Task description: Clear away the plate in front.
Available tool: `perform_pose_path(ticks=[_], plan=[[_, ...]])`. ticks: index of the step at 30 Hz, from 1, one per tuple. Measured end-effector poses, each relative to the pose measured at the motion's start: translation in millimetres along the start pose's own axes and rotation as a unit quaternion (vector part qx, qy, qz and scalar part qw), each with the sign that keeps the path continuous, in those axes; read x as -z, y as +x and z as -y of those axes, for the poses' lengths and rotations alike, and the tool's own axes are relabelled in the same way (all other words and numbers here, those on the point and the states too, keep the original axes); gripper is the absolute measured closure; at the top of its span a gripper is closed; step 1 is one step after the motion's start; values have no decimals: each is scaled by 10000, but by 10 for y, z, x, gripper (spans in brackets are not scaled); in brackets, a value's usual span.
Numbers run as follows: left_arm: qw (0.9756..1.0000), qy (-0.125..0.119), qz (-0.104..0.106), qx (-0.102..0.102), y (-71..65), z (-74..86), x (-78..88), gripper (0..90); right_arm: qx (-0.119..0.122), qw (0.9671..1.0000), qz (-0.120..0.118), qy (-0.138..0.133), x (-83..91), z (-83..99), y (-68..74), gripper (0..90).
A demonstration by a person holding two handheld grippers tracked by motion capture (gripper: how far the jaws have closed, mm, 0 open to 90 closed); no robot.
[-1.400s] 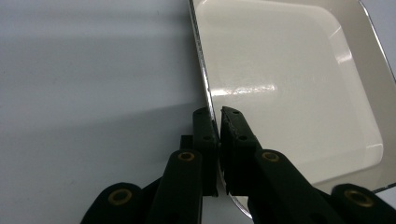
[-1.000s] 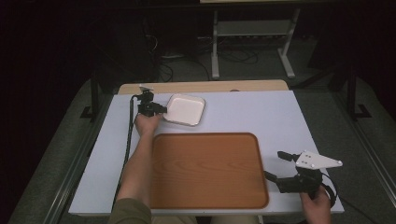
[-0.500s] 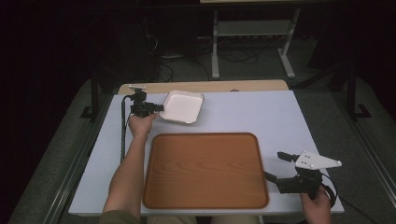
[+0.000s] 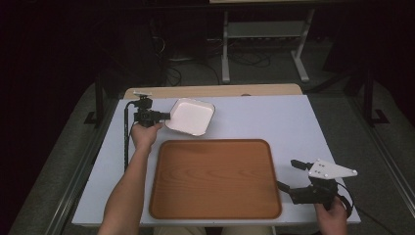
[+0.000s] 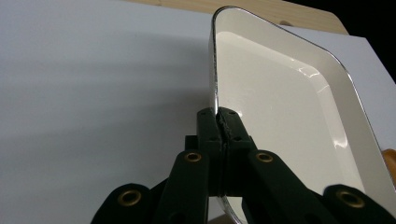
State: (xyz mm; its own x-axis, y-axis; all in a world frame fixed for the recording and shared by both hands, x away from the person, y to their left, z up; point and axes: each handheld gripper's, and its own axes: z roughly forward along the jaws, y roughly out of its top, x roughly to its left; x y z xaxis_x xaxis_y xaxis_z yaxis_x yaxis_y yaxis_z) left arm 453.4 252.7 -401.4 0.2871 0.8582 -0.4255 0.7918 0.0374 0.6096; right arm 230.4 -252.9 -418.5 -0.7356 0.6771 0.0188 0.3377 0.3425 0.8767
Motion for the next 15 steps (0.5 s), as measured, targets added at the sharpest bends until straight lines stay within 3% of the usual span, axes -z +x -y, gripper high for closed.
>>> perform_pose_path(ticks=[5, 11, 15], plan=[[9995, -68, 312, -3, -95, 94, 18, 891, 13, 10000, 77, -20, 10, -2, 5, 126], [9986, -136, 511, -23, -169, 156, 85, 891, 7, 9999, 134, -31, 26, -5, 9, 126], [9982, -138, 563, -153, -205, 168, 162, 891, -6, 9999, 139, -21, 26, -3, 2, 126]])
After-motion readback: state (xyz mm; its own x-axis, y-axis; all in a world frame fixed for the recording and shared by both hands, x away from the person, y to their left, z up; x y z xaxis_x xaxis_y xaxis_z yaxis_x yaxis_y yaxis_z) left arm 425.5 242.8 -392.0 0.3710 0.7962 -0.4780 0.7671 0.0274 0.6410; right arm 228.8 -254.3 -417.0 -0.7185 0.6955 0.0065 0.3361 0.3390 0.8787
